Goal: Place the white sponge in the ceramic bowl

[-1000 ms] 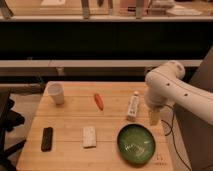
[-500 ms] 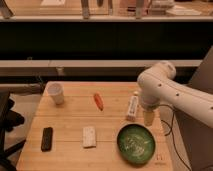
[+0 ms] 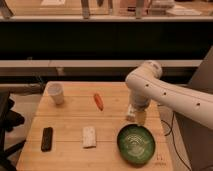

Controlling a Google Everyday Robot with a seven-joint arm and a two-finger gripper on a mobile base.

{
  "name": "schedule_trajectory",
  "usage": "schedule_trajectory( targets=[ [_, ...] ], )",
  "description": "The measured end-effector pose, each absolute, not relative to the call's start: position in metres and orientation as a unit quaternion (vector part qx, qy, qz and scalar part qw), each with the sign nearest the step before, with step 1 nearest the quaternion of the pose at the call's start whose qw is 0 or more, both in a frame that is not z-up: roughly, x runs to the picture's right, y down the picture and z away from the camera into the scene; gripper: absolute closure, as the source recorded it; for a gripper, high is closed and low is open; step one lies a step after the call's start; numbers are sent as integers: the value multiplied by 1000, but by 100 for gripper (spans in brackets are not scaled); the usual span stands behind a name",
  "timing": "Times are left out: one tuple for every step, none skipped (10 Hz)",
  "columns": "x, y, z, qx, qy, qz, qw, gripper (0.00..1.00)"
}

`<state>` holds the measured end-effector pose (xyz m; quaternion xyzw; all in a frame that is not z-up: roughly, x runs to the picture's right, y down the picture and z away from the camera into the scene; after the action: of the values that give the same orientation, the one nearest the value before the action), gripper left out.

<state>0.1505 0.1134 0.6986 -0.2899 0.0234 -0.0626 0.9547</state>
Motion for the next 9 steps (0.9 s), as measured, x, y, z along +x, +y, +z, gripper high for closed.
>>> schedule_trajectory(
  targets=[
    [143, 116, 701, -290, 24, -66, 955, 20],
    [128, 115, 702, -286, 24, -75, 955, 20],
    [125, 115, 703, -285, 27, -80, 955, 20],
    [122, 115, 704, -287, 26, -82, 954, 20],
    [121, 119, 707, -291, 23, -82, 953, 20],
    [118, 124, 714, -293, 16, -84, 952, 20],
    [114, 126, 719, -293, 12, -88, 952, 20],
    [110, 127, 720, -292, 8, -95, 952, 20],
    [105, 127, 721, -290, 7, -103, 951, 20]
  ],
)
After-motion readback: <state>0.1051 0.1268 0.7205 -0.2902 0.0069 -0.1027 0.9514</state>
